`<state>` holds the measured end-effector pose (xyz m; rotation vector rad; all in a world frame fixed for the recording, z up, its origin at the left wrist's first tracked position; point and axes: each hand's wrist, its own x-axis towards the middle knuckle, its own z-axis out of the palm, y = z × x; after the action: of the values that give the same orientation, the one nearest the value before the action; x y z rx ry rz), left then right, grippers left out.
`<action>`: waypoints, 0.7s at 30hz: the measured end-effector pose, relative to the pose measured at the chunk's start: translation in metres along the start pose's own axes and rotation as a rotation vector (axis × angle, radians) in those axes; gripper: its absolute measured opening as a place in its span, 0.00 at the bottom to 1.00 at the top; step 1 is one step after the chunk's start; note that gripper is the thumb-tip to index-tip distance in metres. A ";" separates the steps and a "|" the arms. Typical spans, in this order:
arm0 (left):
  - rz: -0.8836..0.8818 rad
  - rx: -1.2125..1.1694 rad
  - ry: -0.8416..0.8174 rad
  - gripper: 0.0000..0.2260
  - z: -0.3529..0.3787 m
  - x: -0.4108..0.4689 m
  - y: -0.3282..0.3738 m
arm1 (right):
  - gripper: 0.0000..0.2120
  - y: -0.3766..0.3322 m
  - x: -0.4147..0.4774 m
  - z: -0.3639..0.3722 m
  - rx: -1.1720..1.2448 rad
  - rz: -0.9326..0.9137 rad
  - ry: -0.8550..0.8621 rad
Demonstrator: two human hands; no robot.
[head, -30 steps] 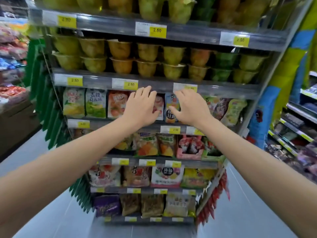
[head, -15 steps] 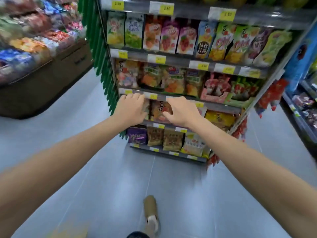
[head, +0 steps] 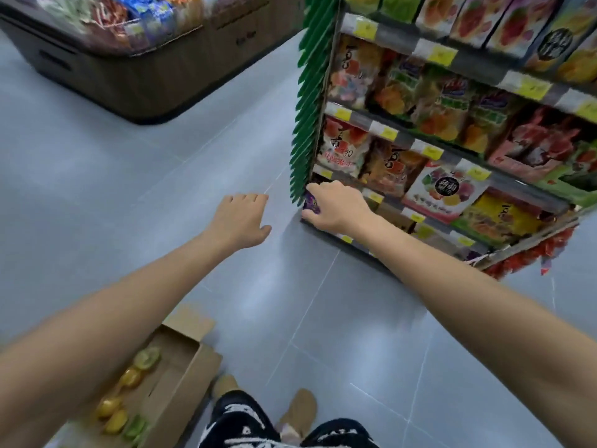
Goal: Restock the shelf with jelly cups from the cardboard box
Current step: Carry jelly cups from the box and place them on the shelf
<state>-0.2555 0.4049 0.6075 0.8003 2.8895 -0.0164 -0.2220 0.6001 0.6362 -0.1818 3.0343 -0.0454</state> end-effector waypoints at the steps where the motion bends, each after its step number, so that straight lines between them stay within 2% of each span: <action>1: -0.037 -0.012 -0.017 0.28 0.006 -0.011 -0.017 | 0.22 -0.019 0.009 0.005 -0.011 -0.040 -0.017; 8: -0.287 -0.095 -0.126 0.27 0.056 -0.104 -0.161 | 0.25 -0.177 0.073 0.041 -0.031 -0.284 -0.151; 14: -0.495 -0.188 -0.228 0.24 0.094 -0.187 -0.283 | 0.22 -0.318 0.110 0.079 -0.029 -0.443 -0.224; 21: -0.688 -0.276 -0.316 0.21 0.140 -0.270 -0.368 | 0.22 -0.442 0.124 0.127 -0.026 -0.597 -0.353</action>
<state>-0.1961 -0.0553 0.4964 -0.2378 2.6259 0.1618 -0.2797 0.1437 0.5137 -0.9733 2.5270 -0.0166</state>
